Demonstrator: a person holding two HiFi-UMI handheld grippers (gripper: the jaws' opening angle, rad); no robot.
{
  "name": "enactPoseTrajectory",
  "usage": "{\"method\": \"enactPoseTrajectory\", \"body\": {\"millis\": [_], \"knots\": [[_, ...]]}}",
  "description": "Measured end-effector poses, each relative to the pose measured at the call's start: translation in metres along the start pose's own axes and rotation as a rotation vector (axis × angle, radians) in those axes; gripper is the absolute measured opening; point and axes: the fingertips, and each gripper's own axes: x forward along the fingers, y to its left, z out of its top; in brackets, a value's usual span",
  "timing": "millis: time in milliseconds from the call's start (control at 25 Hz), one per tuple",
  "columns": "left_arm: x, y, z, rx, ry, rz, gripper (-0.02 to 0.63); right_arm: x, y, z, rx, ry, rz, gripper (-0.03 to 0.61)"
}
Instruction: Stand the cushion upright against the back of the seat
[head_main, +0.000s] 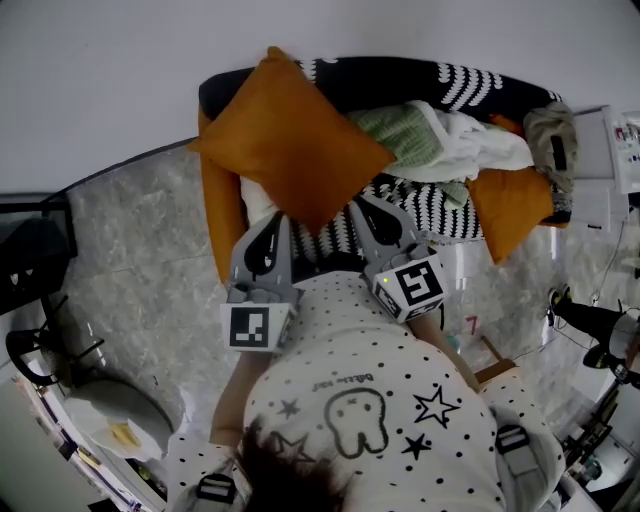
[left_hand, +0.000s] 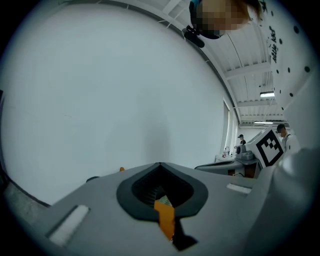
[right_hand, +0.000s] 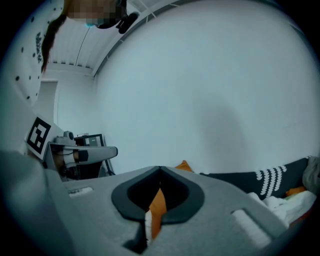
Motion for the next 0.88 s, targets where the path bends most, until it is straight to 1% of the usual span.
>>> {"method": "enactPoseTrajectory", "body": {"millis": [80,200,400,680,880], "knots": [[0.001,0.003,0.002,-0.009,-0.003,0.006,0.0,0.009,0.005,-0.01,0.017,0.049,0.031,-0.002],[0.004,0.0,0.004,0.001,-0.007,0.005,0.0,0.015,0.009,-0.021,0.017,0.115,0.062,-0.002],[0.007,-0.005,0.002,0.005,0.002,0.001,0.0,0.017,0.019,-0.027,-0.019,0.166,0.112,-0.002],[0.004,-0.005,0.006,0.025,-0.008,0.016,0.0,0.019,0.022,-0.023,-0.032,0.157,0.117,-0.002],[0.004,-0.002,0.007,0.023,-0.014,0.025,0.002,0.019,0.023,-0.02,-0.047,0.143,0.117,-0.002]]}}
